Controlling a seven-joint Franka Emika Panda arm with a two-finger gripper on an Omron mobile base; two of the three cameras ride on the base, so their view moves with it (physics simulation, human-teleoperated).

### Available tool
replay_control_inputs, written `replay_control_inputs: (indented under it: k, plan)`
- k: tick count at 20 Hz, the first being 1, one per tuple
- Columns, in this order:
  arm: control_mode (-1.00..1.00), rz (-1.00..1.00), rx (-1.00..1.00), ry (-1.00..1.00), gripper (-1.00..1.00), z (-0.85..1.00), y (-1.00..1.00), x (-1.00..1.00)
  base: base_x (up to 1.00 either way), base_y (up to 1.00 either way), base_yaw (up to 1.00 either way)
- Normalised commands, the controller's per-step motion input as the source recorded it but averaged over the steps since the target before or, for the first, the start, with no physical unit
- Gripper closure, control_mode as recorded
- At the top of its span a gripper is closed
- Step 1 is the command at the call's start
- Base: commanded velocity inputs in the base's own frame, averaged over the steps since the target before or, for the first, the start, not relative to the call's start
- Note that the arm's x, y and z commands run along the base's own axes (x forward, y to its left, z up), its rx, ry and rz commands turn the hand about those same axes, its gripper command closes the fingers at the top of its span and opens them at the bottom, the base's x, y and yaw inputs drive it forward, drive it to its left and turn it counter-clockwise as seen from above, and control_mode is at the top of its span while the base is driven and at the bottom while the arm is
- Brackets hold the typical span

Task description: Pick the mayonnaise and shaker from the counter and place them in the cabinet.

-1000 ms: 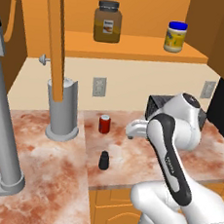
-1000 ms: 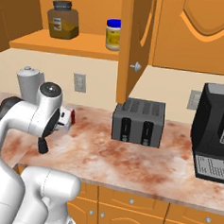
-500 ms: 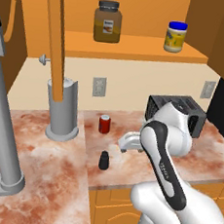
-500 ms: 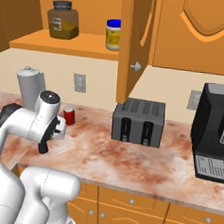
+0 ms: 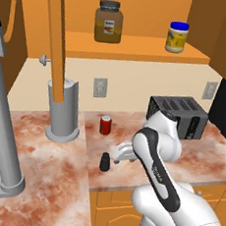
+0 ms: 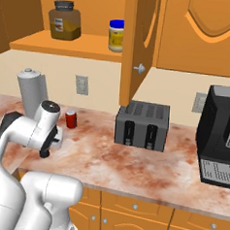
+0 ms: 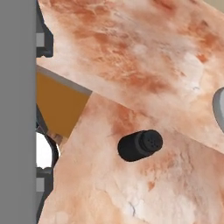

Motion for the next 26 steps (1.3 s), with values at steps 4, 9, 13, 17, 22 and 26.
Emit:
replay_control_inputs:
  k: [4, 9, 13, 17, 22, 26]
  plan:
    - [-1.00, 0.01, -0.05, 0.05, -1.00, -0.28, 0.26, 0.08, 0.00, 0.00, 0.00]
    - [-1.00, -0.05, -0.08, 0.00, -1.00, -0.12, 0.10, 0.04, 0.00, 0.00, 0.00]
    - [-1.00, -0.08, -0.08, 0.00, -1.00, -0.04, 0.02, 0.15, 0.00, 0.00, 0.00]
    - [-1.00, -0.03, -0.02, 0.00, -1.00, -0.08, 0.00, 0.40, 0.00, 0.00, 0.00]
    - [-1.00, -0.01, -0.02, 0.00, -1.00, -0.26, 0.00, 0.32, 0.00, 0.00, 0.00]
    - [-1.00, 0.00, -0.01, 0.00, -1.00, -0.32, 0.06, 0.31, 0.00, 0.00, 0.00]
